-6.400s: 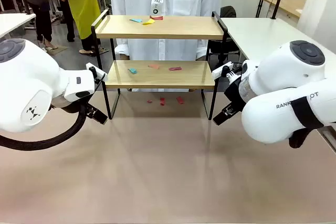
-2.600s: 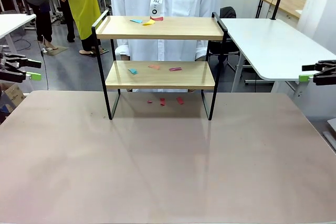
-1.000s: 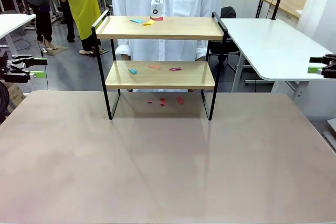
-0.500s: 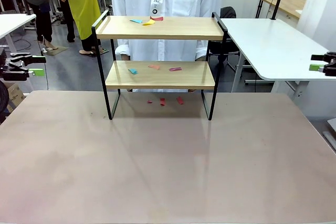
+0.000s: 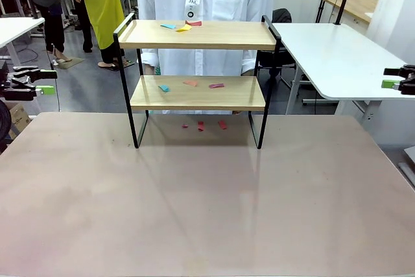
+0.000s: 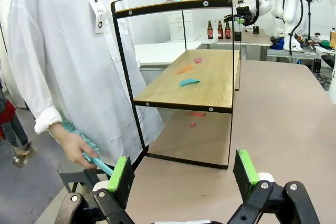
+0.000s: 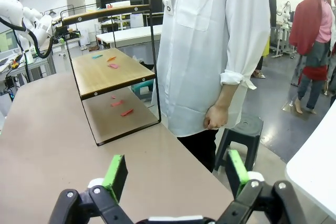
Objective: Clean the shelf.
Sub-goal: Pick up the Duster handed by the human.
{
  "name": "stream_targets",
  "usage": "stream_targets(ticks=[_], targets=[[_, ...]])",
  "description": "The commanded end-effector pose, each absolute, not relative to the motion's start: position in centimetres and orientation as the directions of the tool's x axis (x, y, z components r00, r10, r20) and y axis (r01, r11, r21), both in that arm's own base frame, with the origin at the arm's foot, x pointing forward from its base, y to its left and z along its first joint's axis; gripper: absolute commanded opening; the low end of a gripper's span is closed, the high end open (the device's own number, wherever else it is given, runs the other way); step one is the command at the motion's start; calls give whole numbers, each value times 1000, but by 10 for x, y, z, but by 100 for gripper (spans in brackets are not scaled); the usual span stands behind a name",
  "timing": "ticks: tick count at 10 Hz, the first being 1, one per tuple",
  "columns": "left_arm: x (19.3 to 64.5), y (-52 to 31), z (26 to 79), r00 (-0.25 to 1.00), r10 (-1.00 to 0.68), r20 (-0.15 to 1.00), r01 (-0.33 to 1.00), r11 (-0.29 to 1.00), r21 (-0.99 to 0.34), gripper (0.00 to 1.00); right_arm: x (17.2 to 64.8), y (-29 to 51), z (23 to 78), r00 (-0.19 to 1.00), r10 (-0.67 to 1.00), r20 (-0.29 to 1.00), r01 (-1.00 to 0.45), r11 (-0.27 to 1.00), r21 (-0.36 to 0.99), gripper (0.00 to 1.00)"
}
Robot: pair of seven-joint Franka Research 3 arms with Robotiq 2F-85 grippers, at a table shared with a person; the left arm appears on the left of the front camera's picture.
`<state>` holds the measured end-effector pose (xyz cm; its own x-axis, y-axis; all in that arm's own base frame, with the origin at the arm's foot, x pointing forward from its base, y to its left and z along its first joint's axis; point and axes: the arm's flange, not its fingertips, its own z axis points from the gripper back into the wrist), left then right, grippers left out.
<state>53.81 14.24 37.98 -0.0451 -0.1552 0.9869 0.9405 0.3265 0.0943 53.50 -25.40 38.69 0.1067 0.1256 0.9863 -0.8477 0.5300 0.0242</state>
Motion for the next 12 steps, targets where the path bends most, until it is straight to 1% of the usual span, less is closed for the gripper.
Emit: stream_targets(ticks=[1, 12], targets=[[538, 142, 381, -48, -155, 987, 941, 325, 97, 100, 536, -254, 387, 107, 129, 986, -846, 534, 22, 100], [538, 142, 381, -48, -155, 987, 941, 325, 97, 100, 536, -254, 387, 107, 129, 986, -846, 534, 22, 100]])
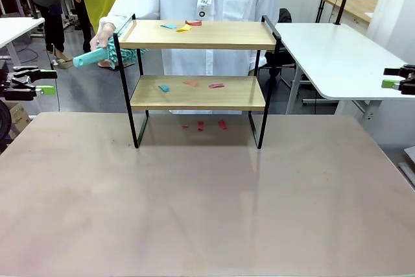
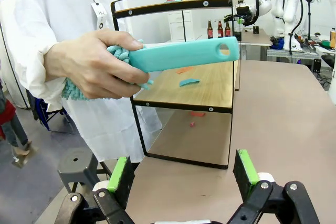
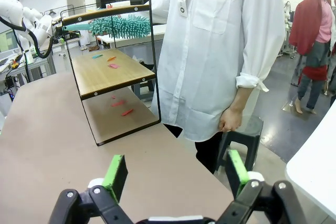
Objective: Clean the shelf.
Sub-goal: Pick up the Duster handed by the human.
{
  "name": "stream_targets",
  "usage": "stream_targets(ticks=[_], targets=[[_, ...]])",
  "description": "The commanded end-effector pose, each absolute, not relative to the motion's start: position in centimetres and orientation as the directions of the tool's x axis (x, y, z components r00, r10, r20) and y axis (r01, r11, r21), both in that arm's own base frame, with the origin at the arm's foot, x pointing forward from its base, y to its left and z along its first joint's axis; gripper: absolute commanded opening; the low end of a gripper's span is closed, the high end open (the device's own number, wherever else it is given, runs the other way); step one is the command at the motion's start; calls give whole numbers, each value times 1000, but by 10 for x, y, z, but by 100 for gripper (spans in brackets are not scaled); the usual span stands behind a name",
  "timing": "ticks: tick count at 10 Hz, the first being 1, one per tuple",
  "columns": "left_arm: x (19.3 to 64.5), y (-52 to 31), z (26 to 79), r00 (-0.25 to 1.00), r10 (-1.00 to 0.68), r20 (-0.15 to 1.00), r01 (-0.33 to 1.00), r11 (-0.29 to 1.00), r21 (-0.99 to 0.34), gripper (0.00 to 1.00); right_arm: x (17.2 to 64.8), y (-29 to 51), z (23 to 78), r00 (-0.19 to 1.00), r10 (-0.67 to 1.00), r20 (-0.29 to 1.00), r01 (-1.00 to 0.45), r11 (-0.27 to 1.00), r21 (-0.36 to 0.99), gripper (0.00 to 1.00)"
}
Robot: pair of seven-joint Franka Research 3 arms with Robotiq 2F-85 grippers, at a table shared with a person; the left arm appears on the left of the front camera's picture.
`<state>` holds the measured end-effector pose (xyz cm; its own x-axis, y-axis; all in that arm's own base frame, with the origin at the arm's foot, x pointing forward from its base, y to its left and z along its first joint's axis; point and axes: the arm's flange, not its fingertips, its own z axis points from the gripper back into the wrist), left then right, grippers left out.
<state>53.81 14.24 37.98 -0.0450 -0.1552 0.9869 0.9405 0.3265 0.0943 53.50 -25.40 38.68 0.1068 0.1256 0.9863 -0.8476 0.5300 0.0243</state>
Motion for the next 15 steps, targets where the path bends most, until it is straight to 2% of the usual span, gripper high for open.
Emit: stream_targets(ticks=[1, 9, 12, 13, 14, 15], targets=[[538, 142, 381, -48, -155, 987, 941, 325, 97, 100, 536, -254, 387, 107, 129, 986, -846, 534, 22, 100], [538, 142, 380, -45, -155, 987, 940, 327, 94, 100, 536, -254, 387, 107, 129, 986, -846, 534, 22, 100], [528, 128, 467, 0, -265, 964, 911, 399, 109, 100, 536, -254, 387, 107, 129, 986, -846, 534, 22, 100], [523, 122, 495, 44, -296, 954, 903, 421, 89, 100, 536, -254, 387, 107, 129, 986, -846, 534, 22, 100], [518, 107, 526, 156, -319, 935, 867, 498, 25, 100, 536, -254, 387, 107, 129, 986, -846, 534, 22, 100], [506, 89, 547, 202, -397, 895, 837, 545, 53, 100, 536, -254, 387, 107, 129, 986, -846, 534, 22, 100]])
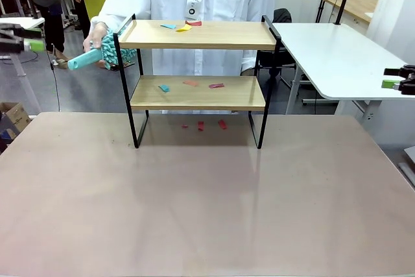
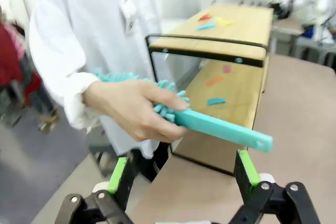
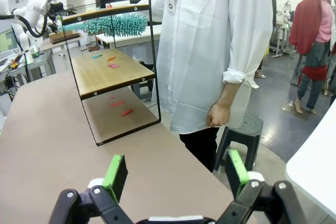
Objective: Clean the shelf.
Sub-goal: Pick up the Duster handed by the human.
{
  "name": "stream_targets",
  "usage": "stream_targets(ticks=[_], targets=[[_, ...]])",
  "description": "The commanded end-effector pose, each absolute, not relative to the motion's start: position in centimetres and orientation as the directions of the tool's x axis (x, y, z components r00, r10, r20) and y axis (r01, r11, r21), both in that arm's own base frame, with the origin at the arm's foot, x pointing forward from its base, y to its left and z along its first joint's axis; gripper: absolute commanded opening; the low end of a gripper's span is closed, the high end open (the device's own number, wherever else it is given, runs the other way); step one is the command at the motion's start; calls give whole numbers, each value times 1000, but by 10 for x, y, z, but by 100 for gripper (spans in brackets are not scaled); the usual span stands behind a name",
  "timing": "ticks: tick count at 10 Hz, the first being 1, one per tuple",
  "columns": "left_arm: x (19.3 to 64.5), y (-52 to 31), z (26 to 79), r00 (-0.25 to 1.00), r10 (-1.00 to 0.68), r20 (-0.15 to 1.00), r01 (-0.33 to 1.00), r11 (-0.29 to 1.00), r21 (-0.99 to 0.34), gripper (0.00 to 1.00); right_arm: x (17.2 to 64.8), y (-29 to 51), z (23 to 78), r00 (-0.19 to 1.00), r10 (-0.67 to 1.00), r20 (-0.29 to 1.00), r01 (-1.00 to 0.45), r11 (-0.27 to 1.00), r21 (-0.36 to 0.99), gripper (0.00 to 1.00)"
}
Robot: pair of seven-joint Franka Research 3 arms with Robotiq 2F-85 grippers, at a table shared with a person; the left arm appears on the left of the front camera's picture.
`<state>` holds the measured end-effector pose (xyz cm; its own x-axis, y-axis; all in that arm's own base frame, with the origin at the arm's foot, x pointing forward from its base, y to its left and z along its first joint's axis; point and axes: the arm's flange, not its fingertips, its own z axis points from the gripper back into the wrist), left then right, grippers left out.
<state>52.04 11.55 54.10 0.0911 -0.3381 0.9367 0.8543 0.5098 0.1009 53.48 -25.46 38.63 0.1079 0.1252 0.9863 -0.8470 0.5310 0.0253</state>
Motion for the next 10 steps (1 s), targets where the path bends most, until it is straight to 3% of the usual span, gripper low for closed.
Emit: stream_targets(ticks=[1, 6, 10], targets=[[495, 73, 569, 245, -433, 867, 801, 595, 71, 100, 536, -254, 387, 107, 129, 986, -846, 534, 22, 100], [443, -24, 631, 466, -466, 752, 544, 821, 172, 100, 536, -254, 387, 107, 129, 986, -846, 534, 22, 100], [432, -50, 633, 546, -480, 686, 463, 856, 230, 100, 536, -254, 387, 107, 129, 986, -846, 534, 22, 100]])
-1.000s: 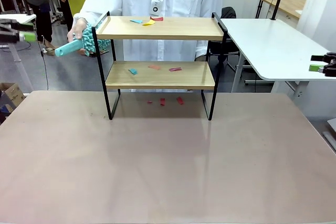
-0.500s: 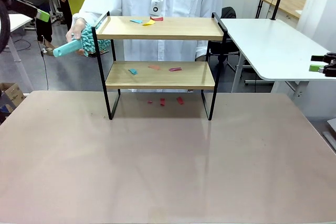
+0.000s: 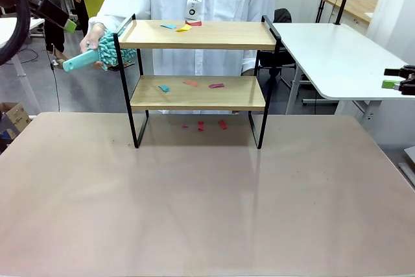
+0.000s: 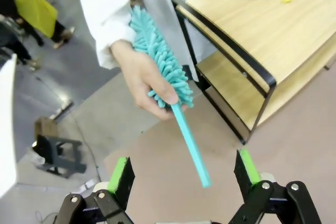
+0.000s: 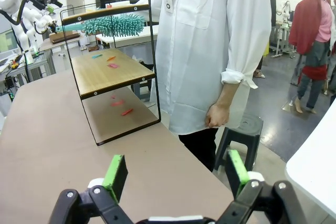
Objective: Clean the shelf.
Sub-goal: Pick up the Duster handed by the human.
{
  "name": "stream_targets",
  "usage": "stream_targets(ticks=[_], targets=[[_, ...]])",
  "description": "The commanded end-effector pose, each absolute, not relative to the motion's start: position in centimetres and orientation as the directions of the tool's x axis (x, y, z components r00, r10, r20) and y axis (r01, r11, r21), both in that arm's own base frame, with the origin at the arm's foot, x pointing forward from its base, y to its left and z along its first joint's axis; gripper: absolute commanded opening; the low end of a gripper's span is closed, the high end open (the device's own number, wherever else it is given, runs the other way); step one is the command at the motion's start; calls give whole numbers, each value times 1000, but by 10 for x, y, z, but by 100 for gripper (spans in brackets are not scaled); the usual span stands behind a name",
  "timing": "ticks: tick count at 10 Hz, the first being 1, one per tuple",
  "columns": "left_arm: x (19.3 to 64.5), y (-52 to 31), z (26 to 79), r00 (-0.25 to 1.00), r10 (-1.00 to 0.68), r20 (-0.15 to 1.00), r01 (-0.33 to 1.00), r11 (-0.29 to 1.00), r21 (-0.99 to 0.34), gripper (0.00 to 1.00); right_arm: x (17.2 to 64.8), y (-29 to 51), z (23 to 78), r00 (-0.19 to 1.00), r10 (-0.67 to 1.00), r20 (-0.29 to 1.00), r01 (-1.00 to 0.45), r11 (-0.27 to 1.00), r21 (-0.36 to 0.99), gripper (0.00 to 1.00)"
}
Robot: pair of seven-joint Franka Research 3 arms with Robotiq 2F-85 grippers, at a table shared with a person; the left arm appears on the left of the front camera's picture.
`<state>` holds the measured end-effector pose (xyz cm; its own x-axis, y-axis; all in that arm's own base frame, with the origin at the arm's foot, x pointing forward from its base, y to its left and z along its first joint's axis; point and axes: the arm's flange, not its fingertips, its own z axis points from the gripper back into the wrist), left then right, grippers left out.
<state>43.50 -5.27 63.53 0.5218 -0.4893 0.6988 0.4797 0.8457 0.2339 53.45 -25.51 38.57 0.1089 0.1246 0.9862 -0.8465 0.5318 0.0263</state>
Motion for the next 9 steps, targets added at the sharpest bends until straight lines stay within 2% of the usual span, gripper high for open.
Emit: stream_targets(ticks=[1, 4, 5, 9], targets=[[436, -49, 636, 498, -489, 716, 501, 836, 222, 100, 536, -254, 387, 107, 129, 986, -846, 534, 22, 100], [435, -54, 636, 514, -495, 701, 494, 838, 230, 100, 536, -254, 387, 107, 129, 986, -846, 534, 22, 100], [435, -65, 632, 567, -449, 691, 389, 885, 256, 100, 536, -254, 387, 107, 129, 986, -846, 534, 22, 100], [447, -84, 604, 724, -417, 549, 372, 907, 199, 100, 536, -254, 387, 107, 129, 986, -846, 534, 22, 100]])
